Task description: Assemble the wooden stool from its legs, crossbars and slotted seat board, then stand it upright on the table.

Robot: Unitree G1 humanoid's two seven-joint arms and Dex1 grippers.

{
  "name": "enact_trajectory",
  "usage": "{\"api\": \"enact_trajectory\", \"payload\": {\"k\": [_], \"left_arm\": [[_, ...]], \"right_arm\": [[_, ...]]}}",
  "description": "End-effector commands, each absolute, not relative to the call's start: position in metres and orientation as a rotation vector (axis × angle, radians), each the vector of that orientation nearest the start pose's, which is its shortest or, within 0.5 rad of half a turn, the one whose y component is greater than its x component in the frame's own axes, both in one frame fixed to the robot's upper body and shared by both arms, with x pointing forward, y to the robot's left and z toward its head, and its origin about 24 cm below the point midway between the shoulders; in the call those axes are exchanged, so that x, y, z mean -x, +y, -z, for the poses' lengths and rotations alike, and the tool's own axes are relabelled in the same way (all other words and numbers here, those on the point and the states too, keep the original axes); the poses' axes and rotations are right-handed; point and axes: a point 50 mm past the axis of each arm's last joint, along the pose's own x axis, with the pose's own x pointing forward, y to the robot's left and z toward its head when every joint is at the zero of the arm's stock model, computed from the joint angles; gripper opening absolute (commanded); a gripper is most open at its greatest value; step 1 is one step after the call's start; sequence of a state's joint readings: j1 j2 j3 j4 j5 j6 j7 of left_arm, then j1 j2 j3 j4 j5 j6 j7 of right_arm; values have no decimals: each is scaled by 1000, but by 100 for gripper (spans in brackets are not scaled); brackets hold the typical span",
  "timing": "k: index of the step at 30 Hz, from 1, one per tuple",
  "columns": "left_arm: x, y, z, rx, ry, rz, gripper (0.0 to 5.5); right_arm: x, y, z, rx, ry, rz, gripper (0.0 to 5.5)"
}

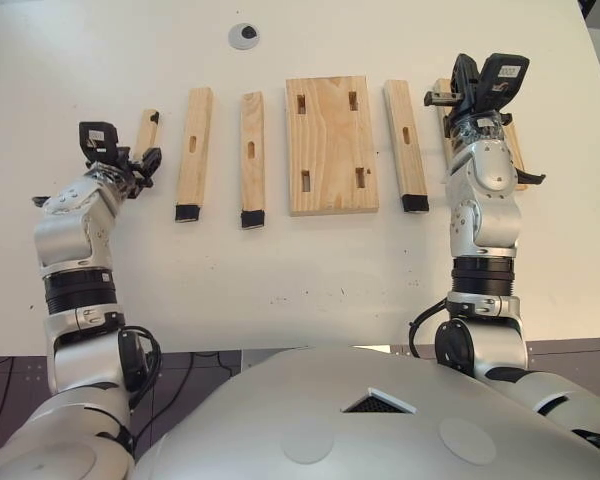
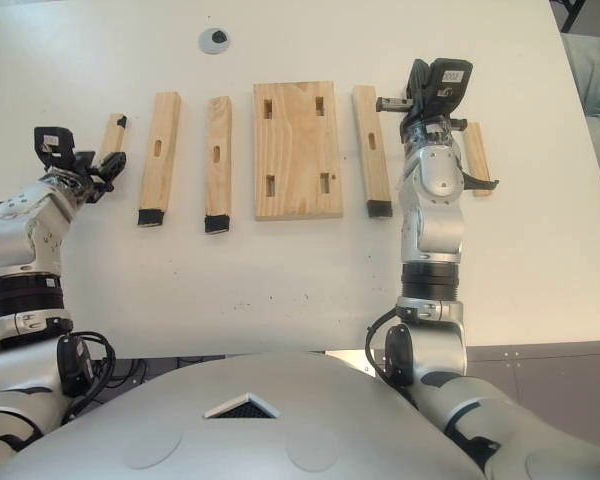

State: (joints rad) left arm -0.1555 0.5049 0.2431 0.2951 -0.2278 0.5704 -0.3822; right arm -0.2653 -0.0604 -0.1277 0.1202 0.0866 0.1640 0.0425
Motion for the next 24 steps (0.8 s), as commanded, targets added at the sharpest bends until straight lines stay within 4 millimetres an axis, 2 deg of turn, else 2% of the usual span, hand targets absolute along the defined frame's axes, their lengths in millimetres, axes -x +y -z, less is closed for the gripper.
{"api": "enact_trajectory", "payload": {"k": [1,5,15,20,22,24], "left_arm": [[-244,309,-8,15,684,-11,287],[-231,309,14,57,776,-3,287],[-226,298,19,42,778,41,129],[-243,297,1,7,621,-1,127],[-257,298,-19,-16,494,-22,127],[-275,289,-51,-30,304,-1,127]], "right_arm": [[-306,-176,-74,-26,14,11,0],[-307,-175,-74,-24,15,2,0],[-309,-176,-75,-16,19,-6,0],[-312,-180,-79,-5,18,-12,0],[-318,-183,-87,-1,11,-31,0],[-326,-184,-99,-37,0,-73,0]]}}
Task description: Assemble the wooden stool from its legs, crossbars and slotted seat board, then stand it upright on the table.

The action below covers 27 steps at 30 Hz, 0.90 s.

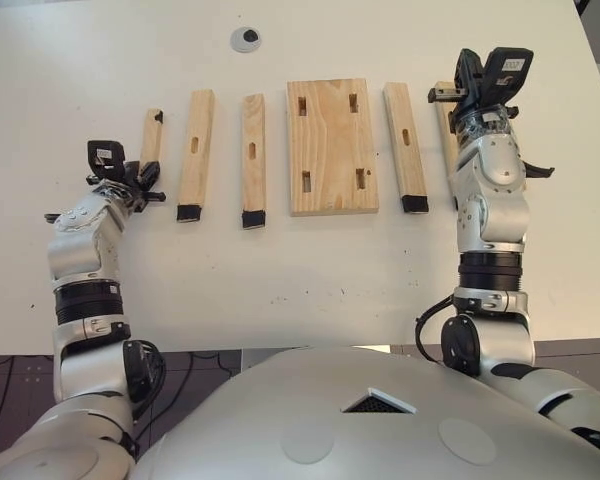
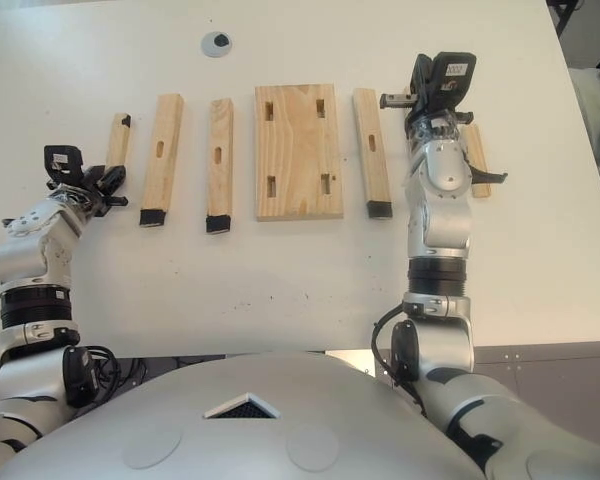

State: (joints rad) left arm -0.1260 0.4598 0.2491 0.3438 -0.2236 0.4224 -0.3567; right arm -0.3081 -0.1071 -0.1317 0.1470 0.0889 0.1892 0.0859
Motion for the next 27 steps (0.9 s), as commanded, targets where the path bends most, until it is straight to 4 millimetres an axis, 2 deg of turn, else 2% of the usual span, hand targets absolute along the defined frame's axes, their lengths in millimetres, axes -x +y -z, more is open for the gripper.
{"api": "enact_trajectory", "payload": {"k": [1,3,5,7,9,12,19,27], "left_arm": [[-285,279,-69,-32,210,35,127],[-298,251,-100,-30,51,146,127],[-304,213,-126,-1,-71,289,127],[-303,181,-132,-9,-114,400,127],[-299,160,-125,-38,-105,471,127],[-295,152,-119,-68,-87,511,127],[-283,133,-125,-91,-112,652,127],[-271,115,-127,-121,-128,765,127]], "right_arm": [[-330,-182,-107,-53,-11,-115,0],[-338,-169,-126,-92,-26,-249,35],[-341,-153,-143,-243,6,-419,73],[-338,-136,-153,-515,96,-639,102],[-332,-126,-165,-733,131,-795,136],[-326,-126,-177,-934,130,-893,185],[-320,-121,-173,-949,205,-915,320],[-324,-124,-163,-919,244,-860,325]]}}
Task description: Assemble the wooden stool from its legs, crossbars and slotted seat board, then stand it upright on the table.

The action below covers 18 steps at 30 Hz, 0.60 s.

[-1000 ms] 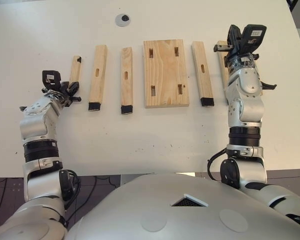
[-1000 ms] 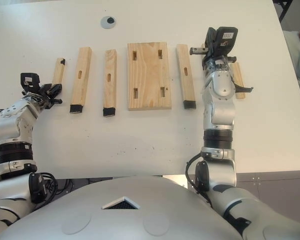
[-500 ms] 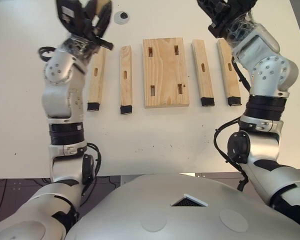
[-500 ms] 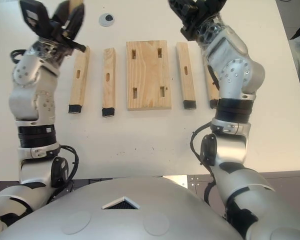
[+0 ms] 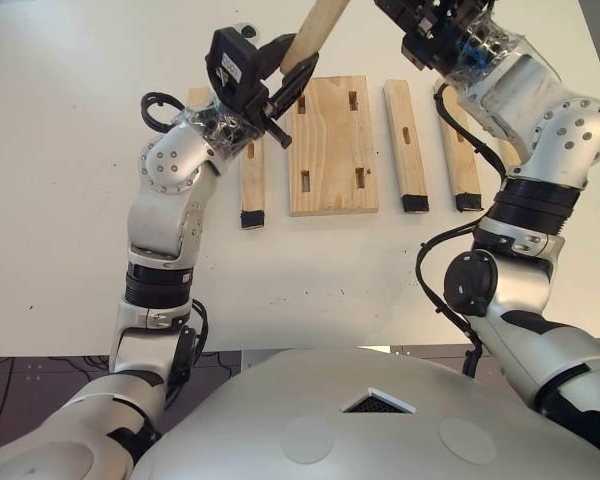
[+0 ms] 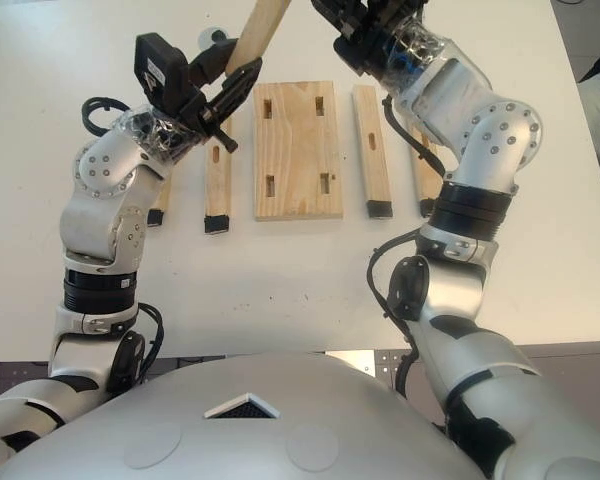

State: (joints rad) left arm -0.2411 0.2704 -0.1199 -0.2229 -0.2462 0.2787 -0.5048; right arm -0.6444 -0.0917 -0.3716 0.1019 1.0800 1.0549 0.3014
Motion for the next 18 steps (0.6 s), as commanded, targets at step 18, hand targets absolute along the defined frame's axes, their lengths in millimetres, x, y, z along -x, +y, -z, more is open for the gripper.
{"api": "enact_trajectory", "payload": {"k": [18], "left_arm": [[-273,113,-126,-145,-140,745,127]], "right_arm": [[-326,-129,-164,-904,249,-852,325]]}}
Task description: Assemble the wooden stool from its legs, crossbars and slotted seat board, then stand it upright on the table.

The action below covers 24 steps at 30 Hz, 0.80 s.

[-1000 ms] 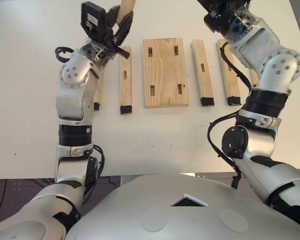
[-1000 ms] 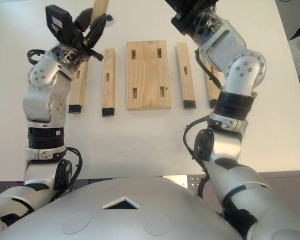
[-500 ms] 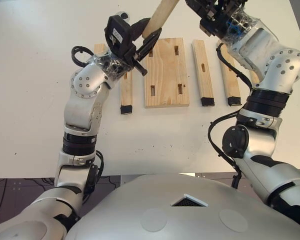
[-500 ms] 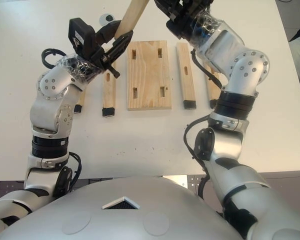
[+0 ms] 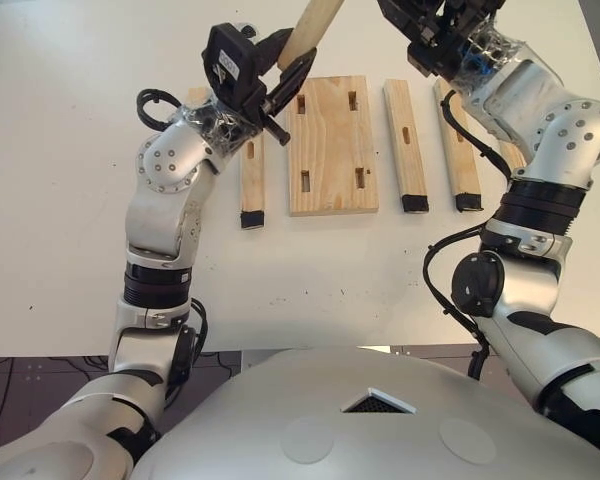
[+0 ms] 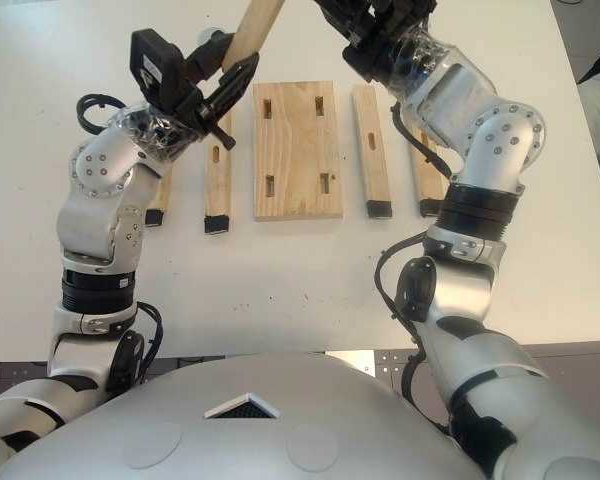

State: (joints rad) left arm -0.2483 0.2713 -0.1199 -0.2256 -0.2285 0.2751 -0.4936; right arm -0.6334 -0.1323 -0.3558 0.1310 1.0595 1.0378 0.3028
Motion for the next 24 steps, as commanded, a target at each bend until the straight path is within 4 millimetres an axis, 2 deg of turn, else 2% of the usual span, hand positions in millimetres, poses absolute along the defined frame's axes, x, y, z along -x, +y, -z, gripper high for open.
{"api": "enact_trajectory", "payload": {"k": [1,2,4,17,22,23,24], "left_arm": [[-272,111,-125,-145,-136,755,127],[-270,109,-123,-145,-132,762,127],[-269,107,-120,-143,-123,770,127],[-273,105,-119,-147,-134,756,127],[-273,105,-117,-124,-133,741,127],[-273,105,-117,-124,-135,738,164],[-273,105,-116,-126,-136,729,174]], "right_arm": [[-327,-129,-163,-905,251,-845,325],[-328,-130,-163,-905,252,-840,325],[-330,-131,-163,-912,249,-823,292],[-334,-129,-164,-909,265,-815,53],[-335,-128,-169,-888,255,-826,42],[-335,-128,-170,-883,250,-823,42],[-337,-128,-172,-879,244,-820,42]]}}
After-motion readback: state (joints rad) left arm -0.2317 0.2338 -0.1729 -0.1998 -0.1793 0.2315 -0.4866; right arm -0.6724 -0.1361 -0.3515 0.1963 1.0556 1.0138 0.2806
